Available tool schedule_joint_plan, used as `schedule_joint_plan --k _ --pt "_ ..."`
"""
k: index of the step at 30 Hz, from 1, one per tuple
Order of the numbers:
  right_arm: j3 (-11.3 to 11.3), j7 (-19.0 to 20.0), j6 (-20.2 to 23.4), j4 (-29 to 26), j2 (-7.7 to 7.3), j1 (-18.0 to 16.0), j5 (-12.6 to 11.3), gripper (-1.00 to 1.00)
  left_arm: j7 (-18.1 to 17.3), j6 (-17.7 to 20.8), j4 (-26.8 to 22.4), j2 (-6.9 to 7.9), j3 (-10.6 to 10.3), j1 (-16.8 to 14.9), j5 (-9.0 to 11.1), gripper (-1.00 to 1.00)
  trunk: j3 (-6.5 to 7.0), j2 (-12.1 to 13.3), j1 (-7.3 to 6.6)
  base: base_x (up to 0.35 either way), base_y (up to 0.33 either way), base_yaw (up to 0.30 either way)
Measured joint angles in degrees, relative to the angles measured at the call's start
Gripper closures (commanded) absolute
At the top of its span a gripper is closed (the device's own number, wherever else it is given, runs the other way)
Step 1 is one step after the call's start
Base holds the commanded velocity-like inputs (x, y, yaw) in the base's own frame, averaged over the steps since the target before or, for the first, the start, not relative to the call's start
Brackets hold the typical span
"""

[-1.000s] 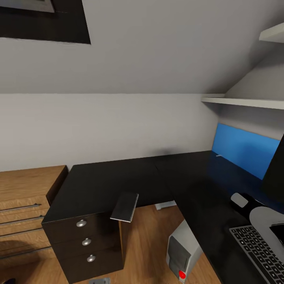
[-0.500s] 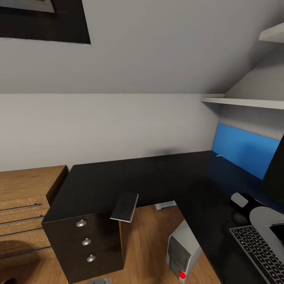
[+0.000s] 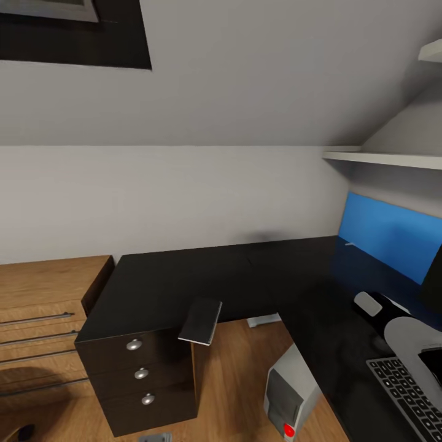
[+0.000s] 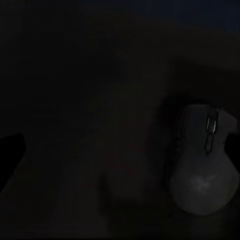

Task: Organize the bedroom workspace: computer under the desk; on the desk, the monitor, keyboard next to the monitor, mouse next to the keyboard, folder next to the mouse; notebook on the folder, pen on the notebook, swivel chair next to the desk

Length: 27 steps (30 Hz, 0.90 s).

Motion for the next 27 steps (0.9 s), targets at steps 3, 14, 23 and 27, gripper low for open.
schedule_joint_plan --k 3,14,23,27 --pt "0.02 0.21 -0.29 -0.1 0.2 0.0 -0.01 -1.0 0.0 0.0 0.05 0.0 -0.01 0.0 0.0 -1.0 0.0 0.0 0.0 0.0 0.0 0.016" --pt "0.1 0.27 -0.81 -0.01 2.51 0.02 1.0 -1.0 0.02 0.0 0.16 0.08 0.16 0.01 0.09 -1.0 0.0 0.0 0.0 -0.004 0.0 0.165" --pt "0.04 0.01 -8.09 -0.07 12.14 2.82 17.03 -1.0 0.01 -0.01 0.23 0.08 0.25 -0.01 0.14 -1.0 -0.26 0.0 0.03 -0.225 0.131 0.169" --pt "0.05 -0.18 -11.15 -0.06 15.17 3.94 22.19 -1.0 0.01 0.0 0.23 0.08 0.3 -0.01 0.16 -1.0 -0.55 0.0 0.03 -0.285 0.174 0.012"
